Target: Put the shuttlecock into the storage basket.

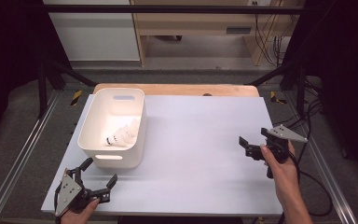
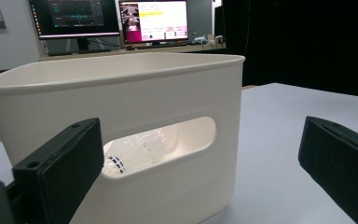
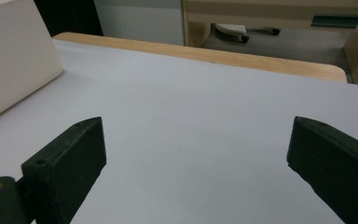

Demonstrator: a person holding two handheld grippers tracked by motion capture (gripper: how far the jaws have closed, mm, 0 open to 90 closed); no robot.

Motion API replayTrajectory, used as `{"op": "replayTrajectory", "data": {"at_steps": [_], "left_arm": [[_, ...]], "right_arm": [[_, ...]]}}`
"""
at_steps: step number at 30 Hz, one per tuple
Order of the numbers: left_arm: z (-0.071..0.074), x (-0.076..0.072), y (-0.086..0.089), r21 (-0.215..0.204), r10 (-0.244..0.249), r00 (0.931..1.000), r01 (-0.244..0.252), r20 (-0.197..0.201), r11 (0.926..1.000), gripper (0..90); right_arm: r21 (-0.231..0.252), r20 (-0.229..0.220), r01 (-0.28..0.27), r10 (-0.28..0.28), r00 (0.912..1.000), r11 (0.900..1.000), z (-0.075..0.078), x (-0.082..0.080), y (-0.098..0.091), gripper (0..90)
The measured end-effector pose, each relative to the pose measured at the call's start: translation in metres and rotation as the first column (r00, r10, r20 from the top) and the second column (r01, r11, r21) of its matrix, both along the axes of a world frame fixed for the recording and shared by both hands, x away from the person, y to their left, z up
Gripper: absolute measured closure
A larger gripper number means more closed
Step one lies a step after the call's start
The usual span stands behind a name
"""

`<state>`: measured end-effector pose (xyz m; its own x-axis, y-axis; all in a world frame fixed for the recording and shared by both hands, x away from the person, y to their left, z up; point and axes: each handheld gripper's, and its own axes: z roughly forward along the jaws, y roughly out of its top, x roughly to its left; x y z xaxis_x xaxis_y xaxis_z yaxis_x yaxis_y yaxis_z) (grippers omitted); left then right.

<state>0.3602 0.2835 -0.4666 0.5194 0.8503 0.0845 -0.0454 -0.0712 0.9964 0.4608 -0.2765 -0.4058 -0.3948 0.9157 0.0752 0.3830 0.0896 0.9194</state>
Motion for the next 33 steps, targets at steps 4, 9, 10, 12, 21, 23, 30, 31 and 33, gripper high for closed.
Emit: {"op": "replayTrajectory", "data": {"at_steps": [4,9,10,12,21,23,30,31,33], "left_arm": [[0.000,0.000,0.000,-0.001,0.001,1.0000,-0.001,-0.001,1.0000,0.3],[0.000,0.000,0.001,-0.001,0.001,1.0000,-0.001,-0.001,1.0000,0.3],[0.000,0.000,0.001,-0.001,0.001,1.0000,-0.001,-0.001,1.0000,0.3],[0.000,0.000,0.001,-0.001,0.002,1.0000,-0.002,-0.001,1.0000,0.3],[0.000,-0.001,0.000,0.001,-0.003,1.0000,0.003,0.001,1.0000,0.2],[0.000,-0.001,0.000,0.001,-0.004,1.0000,0.004,0.001,1.0000,0.2],[0.000,-0.001,-0.001,0.003,-0.006,1.0000,0.006,0.000,1.0000,0.2],[0.000,-0.001,-0.001,0.004,-0.006,1.0000,0.006,0.000,1.0000,0.2],[0.000,-0.001,-0.001,0.003,-0.006,1.0000,0.006,0.000,1.0000,0.2]], "right_arm": [[0.010,0.000,-0.004,0.004,1.0000,0.9999,-0.008,-0.007,-0.001,4.7],[0.003,0.005,-0.007,0.007,1.0000,1.0000,-0.015,-0.015,-0.004,4.5],[0.005,0.006,-0.007,0.007,1.0000,1.0000,-0.016,-0.016,-0.004,4.5],[0.007,0.007,-0.006,0.006,1.0000,1.0000,-0.019,-0.020,-0.006,4.5],[0.006,0.012,-0.006,0.006,0.9999,1.0000,-0.030,-0.033,-0.011,4.2],[0.007,0.012,-0.001,0.000,0.9999,1.0000,-0.032,-0.035,-0.012,4.2],[0.013,0.014,-0.003,0.003,0.9999,0.9999,-0.039,-0.041,-0.013,3.9],[0.011,0.014,-0.003,0.003,0.9999,0.9999,-0.040,-0.041,-0.013,3.9],[0.013,0.012,-0.005,0.005,0.9999,0.9999,-0.042,-0.043,-0.012,3.9]]}}
